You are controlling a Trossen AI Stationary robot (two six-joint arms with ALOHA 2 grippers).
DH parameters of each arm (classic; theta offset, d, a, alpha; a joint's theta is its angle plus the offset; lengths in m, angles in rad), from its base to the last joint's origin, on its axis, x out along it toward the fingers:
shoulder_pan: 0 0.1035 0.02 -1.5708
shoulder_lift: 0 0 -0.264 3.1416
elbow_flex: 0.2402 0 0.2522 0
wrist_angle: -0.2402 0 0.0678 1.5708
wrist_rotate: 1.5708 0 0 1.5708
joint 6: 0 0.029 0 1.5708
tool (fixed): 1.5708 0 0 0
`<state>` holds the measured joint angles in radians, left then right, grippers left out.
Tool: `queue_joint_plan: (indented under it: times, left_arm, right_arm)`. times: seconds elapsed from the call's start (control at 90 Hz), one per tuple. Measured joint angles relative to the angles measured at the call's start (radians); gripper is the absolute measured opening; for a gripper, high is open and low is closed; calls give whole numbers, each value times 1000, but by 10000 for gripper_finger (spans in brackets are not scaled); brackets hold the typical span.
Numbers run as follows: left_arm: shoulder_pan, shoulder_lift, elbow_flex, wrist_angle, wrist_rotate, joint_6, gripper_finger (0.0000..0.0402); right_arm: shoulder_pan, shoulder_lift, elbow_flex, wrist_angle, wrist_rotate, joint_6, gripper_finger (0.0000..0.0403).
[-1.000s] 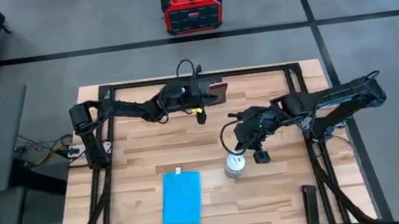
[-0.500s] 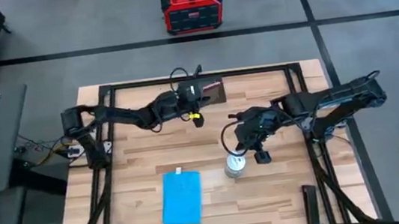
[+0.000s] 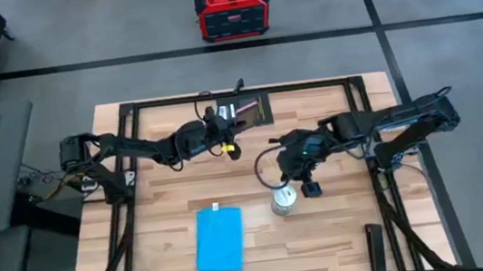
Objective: Apply microfiber cloth
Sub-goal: Spray the front of the cellphone with the spray bottle
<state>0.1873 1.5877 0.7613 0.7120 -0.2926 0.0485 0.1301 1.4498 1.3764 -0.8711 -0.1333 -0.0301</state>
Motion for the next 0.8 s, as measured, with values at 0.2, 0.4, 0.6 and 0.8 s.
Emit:
queue_joint_plan:
  times: [0.2, 0.4, 0.6, 0.8]
  left_arm:
    - [-25, -8, -27, 11, -21, -15, 4]
    - [-29, -7, -78, 95, -27, -65, 4]
    - [-40, -7, -85, 113, -25, -73, 4]
    - [-44, -7, -85, 111, -31, -92, 4]
  right_arm:
    - [1, 31, 54, -36, 0, -20, 0]
    - [-15, 30, 75, -79, 1, -16, 0]
    - [-36, 30, 76, -87, 2, -16, 0]
    - [-32, 30, 76, -87, 2, -10, 0]
